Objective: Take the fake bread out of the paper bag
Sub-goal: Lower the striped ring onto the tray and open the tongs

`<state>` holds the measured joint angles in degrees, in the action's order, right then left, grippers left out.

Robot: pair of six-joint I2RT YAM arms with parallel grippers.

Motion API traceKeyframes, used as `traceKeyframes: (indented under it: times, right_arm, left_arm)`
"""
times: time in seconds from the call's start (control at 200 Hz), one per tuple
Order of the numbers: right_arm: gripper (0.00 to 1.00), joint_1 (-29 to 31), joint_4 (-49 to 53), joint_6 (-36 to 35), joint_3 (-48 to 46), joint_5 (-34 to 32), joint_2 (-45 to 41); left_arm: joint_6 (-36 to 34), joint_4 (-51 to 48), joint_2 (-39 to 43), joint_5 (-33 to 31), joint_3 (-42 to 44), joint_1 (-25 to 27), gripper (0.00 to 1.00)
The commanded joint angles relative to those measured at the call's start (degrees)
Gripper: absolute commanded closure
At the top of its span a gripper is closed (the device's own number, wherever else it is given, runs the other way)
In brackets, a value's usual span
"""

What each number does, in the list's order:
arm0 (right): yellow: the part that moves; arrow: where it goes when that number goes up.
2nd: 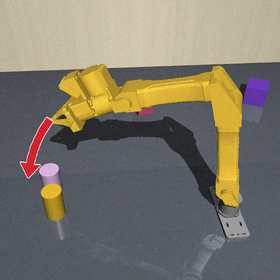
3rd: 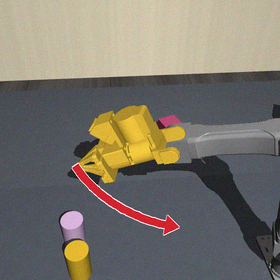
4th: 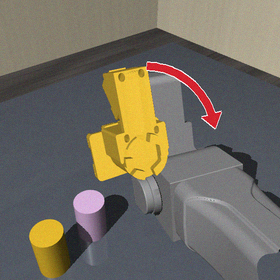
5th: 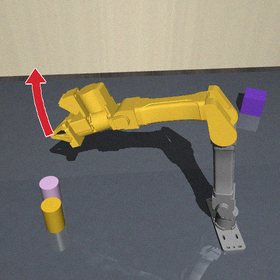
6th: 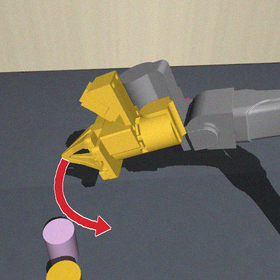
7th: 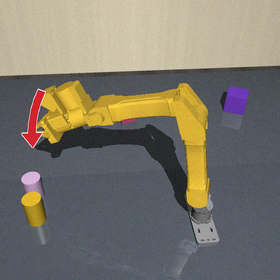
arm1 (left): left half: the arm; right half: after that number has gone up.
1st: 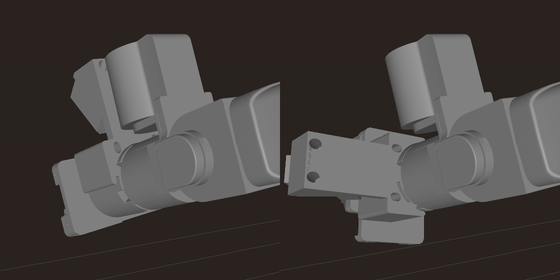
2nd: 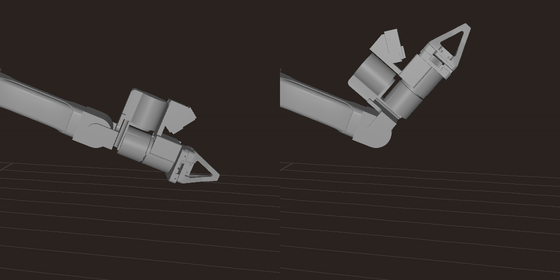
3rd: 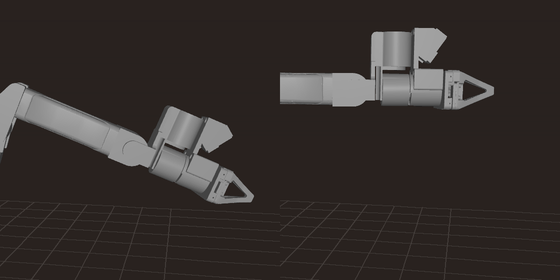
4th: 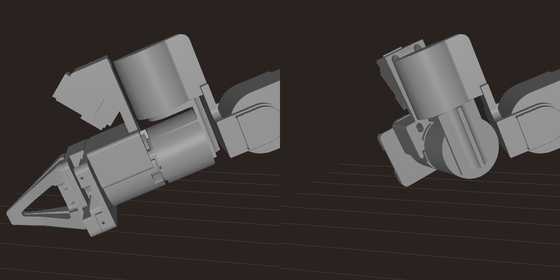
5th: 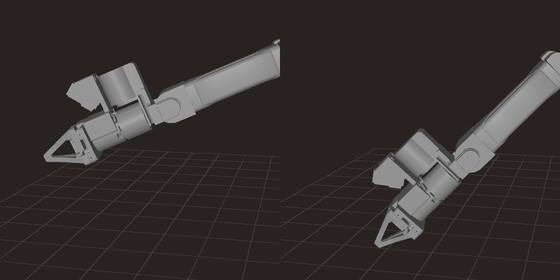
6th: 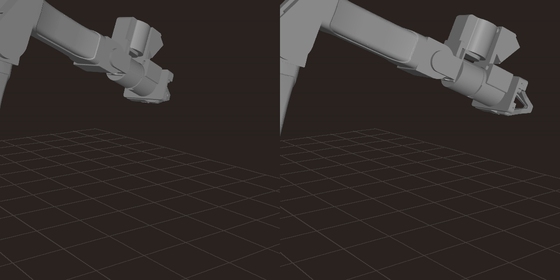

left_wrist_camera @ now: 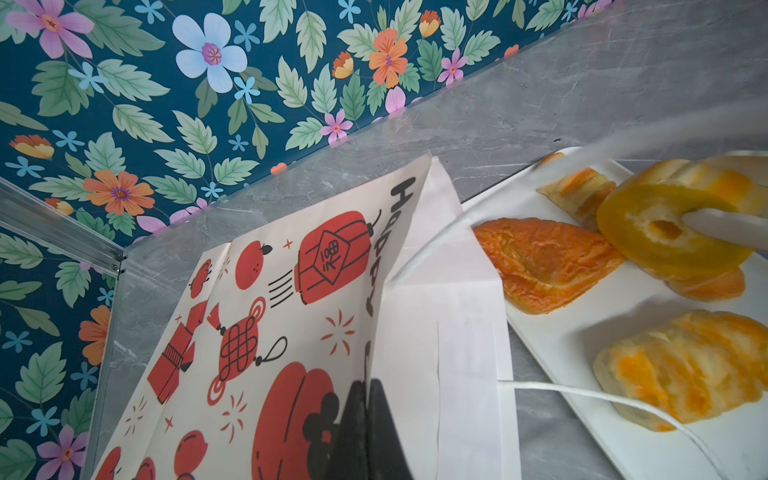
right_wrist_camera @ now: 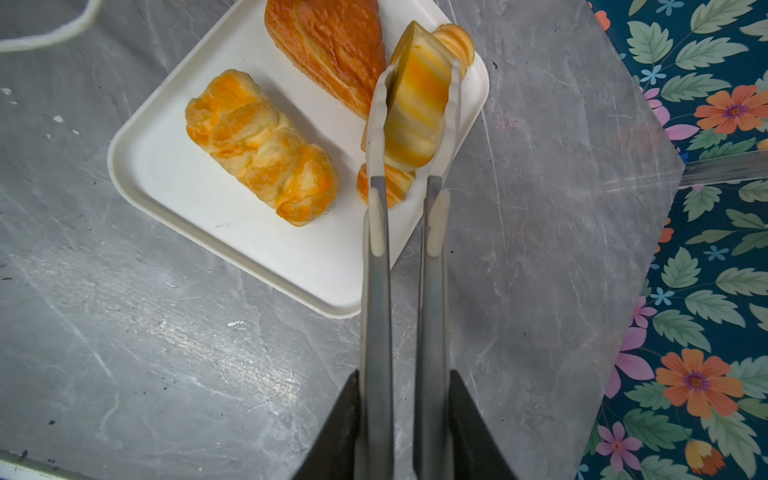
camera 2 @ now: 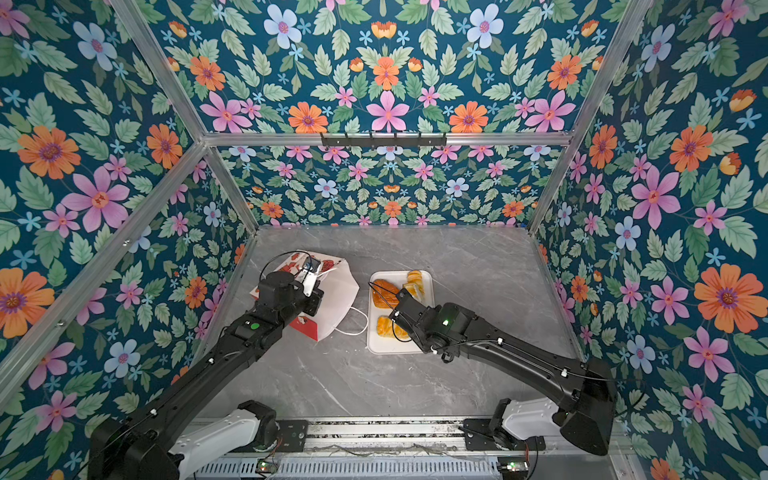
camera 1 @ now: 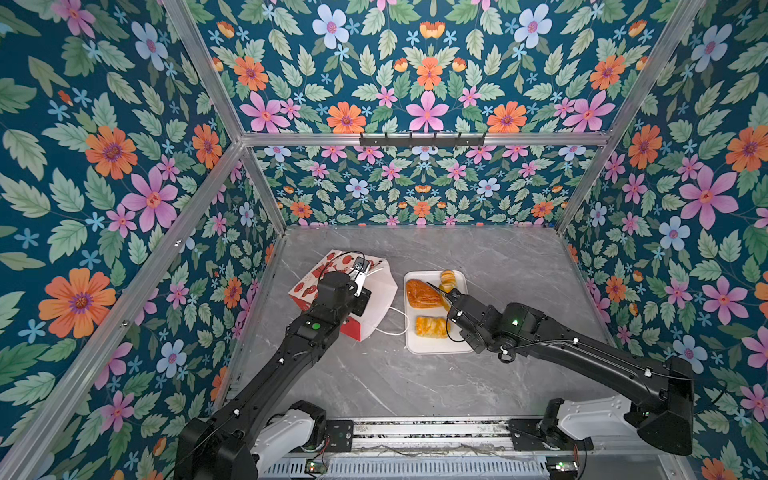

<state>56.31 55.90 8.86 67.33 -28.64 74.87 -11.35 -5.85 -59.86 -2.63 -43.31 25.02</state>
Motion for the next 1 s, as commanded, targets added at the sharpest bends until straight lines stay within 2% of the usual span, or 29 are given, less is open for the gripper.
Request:
traceKeyframes:
  times: [0.0,0.415,0.55,0.625,0.995]
  right_arm:
    - [1.00,0.5,0.6,0.4,0.3,1.9,-0.2]
    - [0.85,3.6,0.4,3.8,0.1,4.0,1.7]
    - [0.80,4.1,-1.0,5.1,-0.4,6.3,0.8]
    - [0.74,4.3,-1.3,5.9,-0.6,7.1,0.4]
    - [0.62,4.3,-3.3,7.6,-1.9,9.9,-1.9]
  left_arm:
    - [-0.2,0.9,0.0,0.2,0.2,-0.1,1.00]
    - [-0.2,0.8,0.2,0.5,0.4,-0.1,1.00]
    - [-0.2,0.8,0.4,0.5,0.4,-0.1,1.00]
    - [-0.2,0.8,0.6,0.7,0.6,-0.1,1.00]
    - [0.0,0.7,0.8,1.1,0.6,-0.1,1.00]
